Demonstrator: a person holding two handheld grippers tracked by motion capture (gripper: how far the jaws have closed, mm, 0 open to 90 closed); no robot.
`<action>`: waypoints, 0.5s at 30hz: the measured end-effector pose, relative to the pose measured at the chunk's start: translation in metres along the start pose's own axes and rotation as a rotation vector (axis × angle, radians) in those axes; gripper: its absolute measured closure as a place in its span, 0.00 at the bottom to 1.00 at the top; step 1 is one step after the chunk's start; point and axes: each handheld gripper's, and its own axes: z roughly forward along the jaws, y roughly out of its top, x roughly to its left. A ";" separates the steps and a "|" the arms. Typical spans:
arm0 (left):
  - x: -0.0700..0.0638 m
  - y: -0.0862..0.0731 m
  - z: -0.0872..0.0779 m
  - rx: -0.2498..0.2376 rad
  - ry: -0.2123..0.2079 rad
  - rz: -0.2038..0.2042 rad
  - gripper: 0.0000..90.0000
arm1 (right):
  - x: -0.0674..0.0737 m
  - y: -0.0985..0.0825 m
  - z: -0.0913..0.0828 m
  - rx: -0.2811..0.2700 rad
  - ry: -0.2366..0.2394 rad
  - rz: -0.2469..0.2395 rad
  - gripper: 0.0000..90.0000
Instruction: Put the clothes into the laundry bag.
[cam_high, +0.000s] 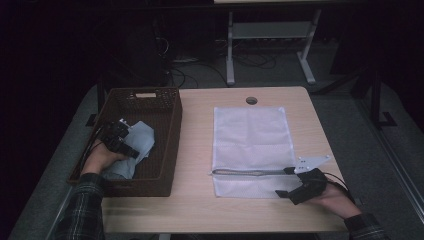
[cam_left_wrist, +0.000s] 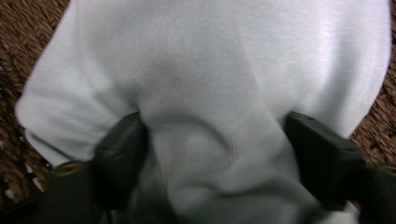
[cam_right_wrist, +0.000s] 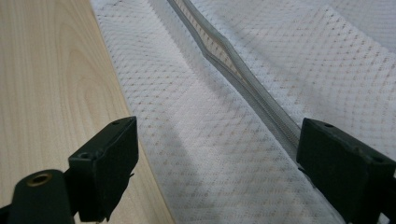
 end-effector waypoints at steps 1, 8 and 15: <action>0.000 0.000 -0.001 -0.001 0.001 0.002 0.38 | 0.000 0.000 0.000 0.000 0.001 -0.001 0.14; -0.002 0.001 -0.005 0.007 -0.025 0.004 0.75 | 0.000 0.000 0.000 0.000 0.002 -0.001 0.14; -0.002 0.001 -0.012 -0.003 -0.039 -0.005 0.82 | 0.000 0.000 -0.001 -0.003 0.003 0.001 0.14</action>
